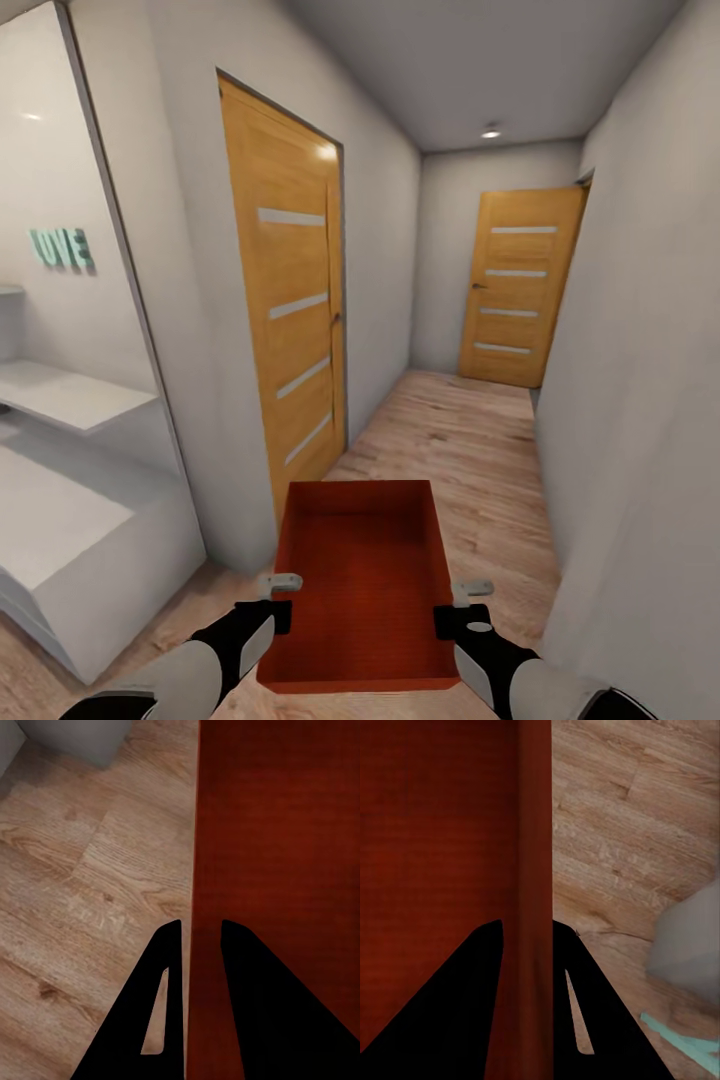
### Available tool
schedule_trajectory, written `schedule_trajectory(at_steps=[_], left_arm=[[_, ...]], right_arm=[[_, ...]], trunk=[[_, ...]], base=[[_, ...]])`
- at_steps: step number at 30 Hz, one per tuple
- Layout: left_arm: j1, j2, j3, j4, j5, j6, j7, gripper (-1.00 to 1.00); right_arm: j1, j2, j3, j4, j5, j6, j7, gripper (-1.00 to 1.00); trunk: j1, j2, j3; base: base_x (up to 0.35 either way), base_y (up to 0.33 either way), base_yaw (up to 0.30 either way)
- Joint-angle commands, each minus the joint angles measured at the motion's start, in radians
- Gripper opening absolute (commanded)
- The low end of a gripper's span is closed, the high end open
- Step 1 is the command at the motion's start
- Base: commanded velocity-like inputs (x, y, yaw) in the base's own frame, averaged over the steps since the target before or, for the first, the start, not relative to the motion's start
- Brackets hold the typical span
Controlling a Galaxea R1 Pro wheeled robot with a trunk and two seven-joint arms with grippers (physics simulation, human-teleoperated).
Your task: Move the two storage containers from the living room to the garage. In the garage, place one container on the floor and stack the other container on top of it (either order is fine).
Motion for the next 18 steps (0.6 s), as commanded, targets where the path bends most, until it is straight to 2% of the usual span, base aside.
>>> schedule_trajectory(at_steps=[1, 18], left_arm=[[-0.001, 0.019, -0.001, -0.004, -0.020, 0.007, 0.010, -1.00], [-0.001, 0.019, -0.001, -0.004, -0.021, 0.007, 0.009, -1.00]], right_arm=[[-0.001, -0.004, -0.001, 0.005, -0.018, -0.006, -0.023, -1.00], [-0.001, -0.004, -0.002, 0.005, -0.018, -0.006, -0.024, -1.00]], trunk=[[0.001, -0.002, -0.002], [0.001, -0.002, -0.002]], base=[[0.324, 0.000, -0.003], [0.323, 0.000, -0.010]])
